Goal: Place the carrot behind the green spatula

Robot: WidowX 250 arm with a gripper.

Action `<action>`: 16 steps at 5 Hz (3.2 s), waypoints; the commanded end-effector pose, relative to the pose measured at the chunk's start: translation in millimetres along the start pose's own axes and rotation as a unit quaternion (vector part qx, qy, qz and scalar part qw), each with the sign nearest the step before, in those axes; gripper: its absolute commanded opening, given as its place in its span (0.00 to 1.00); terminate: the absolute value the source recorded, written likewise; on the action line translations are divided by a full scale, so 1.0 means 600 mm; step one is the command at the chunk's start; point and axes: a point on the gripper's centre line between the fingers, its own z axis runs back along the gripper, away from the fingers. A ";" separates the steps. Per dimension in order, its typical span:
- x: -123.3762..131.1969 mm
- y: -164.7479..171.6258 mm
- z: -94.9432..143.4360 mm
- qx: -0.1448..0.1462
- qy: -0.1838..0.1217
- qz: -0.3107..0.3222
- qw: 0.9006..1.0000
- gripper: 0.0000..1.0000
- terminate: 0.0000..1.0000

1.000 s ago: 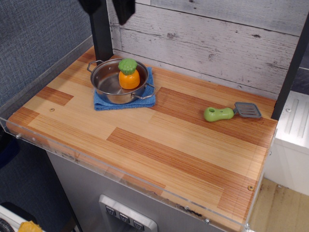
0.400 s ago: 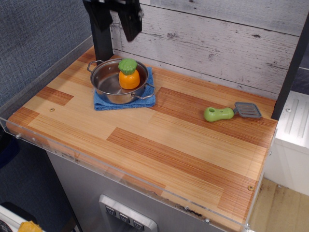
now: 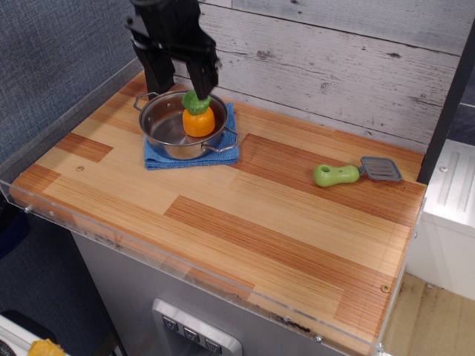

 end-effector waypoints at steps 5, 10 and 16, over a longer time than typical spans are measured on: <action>0.019 0.033 -0.061 0.020 0.007 0.020 1.000 0.00 0.00; 0.060 -0.015 0.048 0.043 -0.041 -0.014 0.998 0.00 0.00; 0.122 -0.170 0.035 0.005 -0.041 -0.184 0.982 0.00 0.00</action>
